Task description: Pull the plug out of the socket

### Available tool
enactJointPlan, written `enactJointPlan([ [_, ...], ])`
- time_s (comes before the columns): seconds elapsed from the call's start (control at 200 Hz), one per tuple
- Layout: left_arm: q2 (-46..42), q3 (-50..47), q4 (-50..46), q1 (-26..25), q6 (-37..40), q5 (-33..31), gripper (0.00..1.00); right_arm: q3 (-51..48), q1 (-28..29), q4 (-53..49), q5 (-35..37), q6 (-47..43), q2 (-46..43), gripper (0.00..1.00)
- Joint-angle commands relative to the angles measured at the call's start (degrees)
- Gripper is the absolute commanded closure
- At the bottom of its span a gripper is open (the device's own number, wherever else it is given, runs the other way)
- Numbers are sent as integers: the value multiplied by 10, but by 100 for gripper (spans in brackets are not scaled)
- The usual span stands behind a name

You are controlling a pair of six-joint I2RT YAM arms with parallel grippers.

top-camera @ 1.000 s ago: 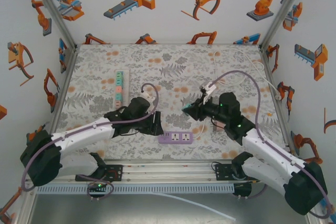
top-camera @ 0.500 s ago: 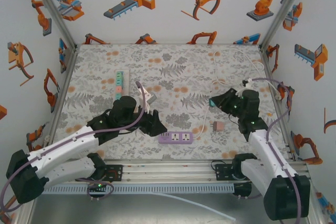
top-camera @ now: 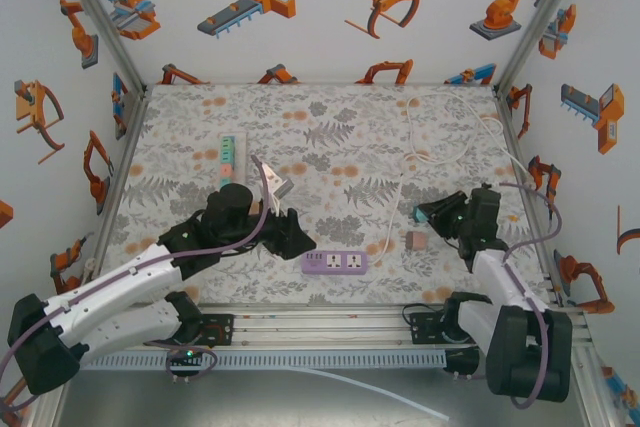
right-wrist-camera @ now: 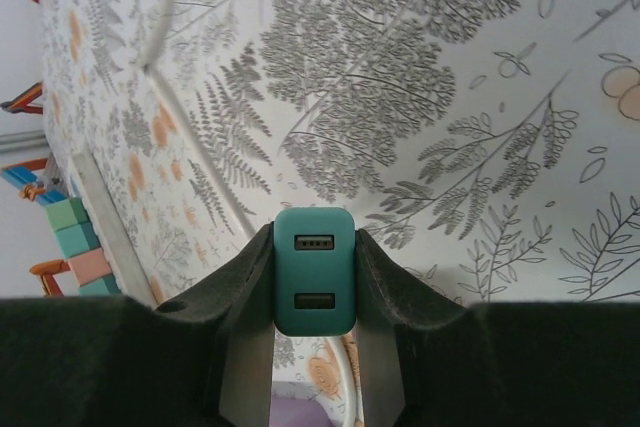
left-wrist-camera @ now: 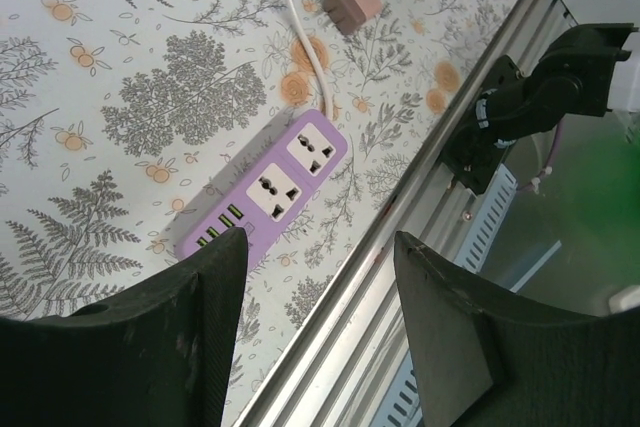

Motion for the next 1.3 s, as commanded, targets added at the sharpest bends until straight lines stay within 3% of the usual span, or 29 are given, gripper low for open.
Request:
enactJointPlan([
  [0.0,-13,-1,-11,-2,15,-21,42,-12,-5,68,-13,18,35,89],
  [0.195,-16,-2,-31,-2,13,-54,42,-12,-6,52,-4,5,71,74],
  [0.376,-23,-8,-28,-2,9,-79,42,-16,-5,-9,30,-13,44,55],
  [0.701,-46,-6,-48,-1,3,-131,41,-1,-6,-129,98,-51,-68,47],
  [0.786,-59,7,-82,0,-5,-183,41,19,-5,-171,117,-66,-126,44],
  [0.886,-67,34,-158,10,-19,-303,36,59,2,-208,124,-108,-190,41],
  [0.956,-59,48,-211,42,-29,-377,28,98,28,-240,152,-132,-223,40],
  [1.021,-40,60,-249,96,-37,-399,23,137,70,-264,179,-157,-237,37],
  [1.122,-12,69,-253,186,-40,-365,19,205,168,-292,239,-205,-232,31],
  [1.187,9,65,-216,232,-21,-337,14,243,231,-302,272,-232,-212,21],
  [1.257,47,74,-187,269,-3,-328,0,275,280,-303,275,-251,-181,12],
  [1.297,77,79,-169,288,10,-323,3,287,297,-295,256,-258,-164,12],
])
